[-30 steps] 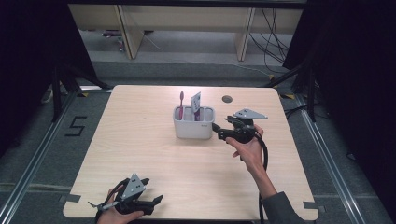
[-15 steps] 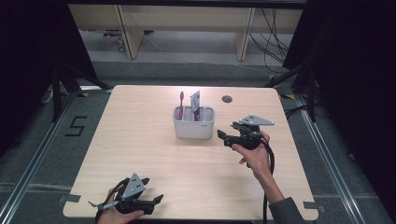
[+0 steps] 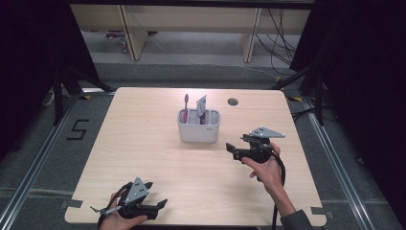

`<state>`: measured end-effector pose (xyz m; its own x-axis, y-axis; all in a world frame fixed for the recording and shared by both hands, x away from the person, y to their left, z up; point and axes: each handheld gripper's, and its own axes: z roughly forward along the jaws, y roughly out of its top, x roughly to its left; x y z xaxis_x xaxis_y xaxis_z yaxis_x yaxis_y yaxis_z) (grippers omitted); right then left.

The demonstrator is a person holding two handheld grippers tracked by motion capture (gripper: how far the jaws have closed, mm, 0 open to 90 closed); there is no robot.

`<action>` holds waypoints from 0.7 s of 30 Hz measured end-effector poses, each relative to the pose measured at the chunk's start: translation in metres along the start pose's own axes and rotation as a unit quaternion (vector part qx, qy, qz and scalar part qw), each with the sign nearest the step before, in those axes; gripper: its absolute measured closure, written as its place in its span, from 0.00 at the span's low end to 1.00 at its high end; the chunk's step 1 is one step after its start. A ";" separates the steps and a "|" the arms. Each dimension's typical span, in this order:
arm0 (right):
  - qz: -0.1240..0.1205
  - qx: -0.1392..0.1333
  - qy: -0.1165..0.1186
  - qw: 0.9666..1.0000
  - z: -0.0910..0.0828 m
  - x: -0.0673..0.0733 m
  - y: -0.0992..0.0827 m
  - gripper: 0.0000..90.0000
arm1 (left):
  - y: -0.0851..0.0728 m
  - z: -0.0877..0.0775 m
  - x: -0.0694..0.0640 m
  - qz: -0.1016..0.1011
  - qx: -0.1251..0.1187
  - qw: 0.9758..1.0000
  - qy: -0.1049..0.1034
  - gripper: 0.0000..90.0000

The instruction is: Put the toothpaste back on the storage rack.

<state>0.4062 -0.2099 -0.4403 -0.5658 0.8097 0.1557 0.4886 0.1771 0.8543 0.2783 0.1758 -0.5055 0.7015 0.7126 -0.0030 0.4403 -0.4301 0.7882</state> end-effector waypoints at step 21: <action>0.001 0.005 0.013 1.000 -0.016 0.010 -0.020 0.20 | -0.001 0.000 0.001 -0.004 0.001 1.000 0.000 0.23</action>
<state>0.3798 -0.2141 -0.4473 -0.5823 0.7951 0.1696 0.4958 0.1820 0.8492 0.2786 0.1764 -0.5063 0.6982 0.7158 -0.0102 0.4478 -0.4256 0.7863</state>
